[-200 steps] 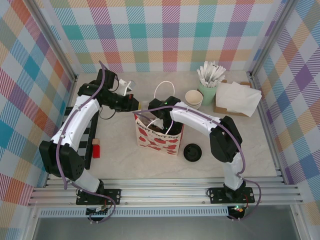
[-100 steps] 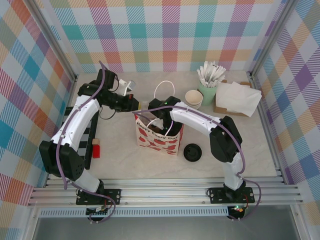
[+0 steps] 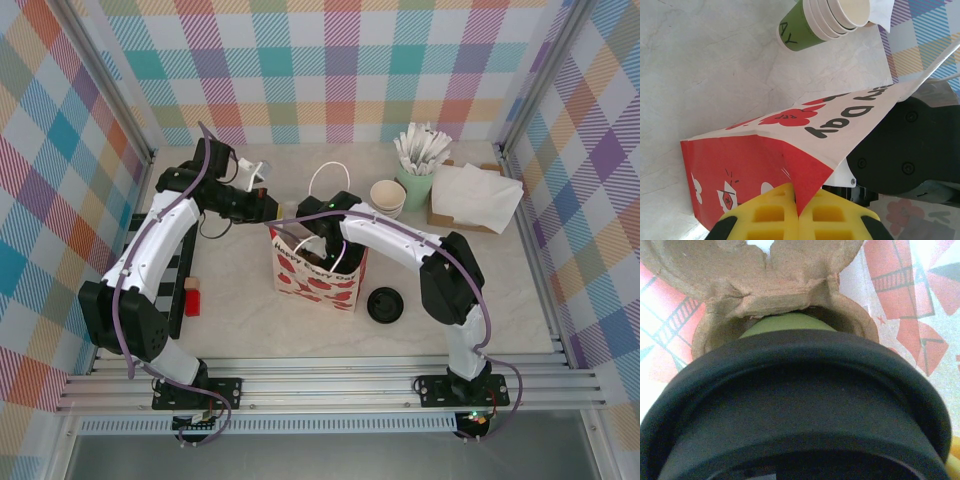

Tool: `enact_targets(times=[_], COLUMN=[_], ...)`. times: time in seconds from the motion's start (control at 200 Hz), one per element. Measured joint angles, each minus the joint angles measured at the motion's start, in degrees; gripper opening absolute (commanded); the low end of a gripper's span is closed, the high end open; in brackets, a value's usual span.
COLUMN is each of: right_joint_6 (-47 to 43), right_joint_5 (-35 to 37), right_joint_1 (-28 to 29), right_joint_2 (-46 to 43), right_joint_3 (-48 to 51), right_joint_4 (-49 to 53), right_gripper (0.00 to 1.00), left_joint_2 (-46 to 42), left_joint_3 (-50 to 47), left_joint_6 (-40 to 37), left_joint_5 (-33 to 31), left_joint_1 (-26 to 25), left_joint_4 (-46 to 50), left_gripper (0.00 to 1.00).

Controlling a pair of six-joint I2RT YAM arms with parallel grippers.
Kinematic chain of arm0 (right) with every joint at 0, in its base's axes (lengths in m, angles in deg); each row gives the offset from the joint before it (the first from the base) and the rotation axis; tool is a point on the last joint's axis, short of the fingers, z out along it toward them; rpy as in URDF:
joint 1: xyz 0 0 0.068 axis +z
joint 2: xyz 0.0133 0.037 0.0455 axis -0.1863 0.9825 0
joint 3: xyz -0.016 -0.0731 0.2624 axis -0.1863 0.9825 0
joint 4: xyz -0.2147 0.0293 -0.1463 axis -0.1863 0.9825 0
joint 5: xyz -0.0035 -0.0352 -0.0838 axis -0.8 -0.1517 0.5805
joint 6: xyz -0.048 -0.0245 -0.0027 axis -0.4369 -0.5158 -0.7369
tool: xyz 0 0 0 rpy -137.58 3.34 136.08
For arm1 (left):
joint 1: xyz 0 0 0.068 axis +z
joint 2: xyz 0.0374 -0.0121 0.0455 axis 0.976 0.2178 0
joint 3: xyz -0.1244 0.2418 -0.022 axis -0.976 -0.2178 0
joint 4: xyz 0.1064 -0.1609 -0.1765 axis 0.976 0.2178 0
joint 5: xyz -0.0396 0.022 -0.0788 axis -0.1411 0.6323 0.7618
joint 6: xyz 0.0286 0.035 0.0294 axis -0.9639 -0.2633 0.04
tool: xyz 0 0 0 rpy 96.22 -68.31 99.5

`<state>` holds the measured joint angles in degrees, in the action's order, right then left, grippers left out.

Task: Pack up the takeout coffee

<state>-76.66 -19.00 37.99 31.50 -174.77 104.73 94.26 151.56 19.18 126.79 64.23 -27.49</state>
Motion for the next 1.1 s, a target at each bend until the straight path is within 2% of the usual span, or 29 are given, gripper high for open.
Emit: enact_targets(times=[1.1], right_joint_6=[-0.46], right_joint_5=[-0.87], right_joint_1=[0.0], right_joint_2=[0.0], right_joint_3=[-4.72], right_joint_4=[3.43], right_gripper=[0.91], left_joint_2=[0.02], left_joint_3=[0.02], left_joint_6=[-0.02], left_joint_5=[0.13], left_joint_1=[0.0], left_joint_4=[-0.13], left_gripper=[0.0])
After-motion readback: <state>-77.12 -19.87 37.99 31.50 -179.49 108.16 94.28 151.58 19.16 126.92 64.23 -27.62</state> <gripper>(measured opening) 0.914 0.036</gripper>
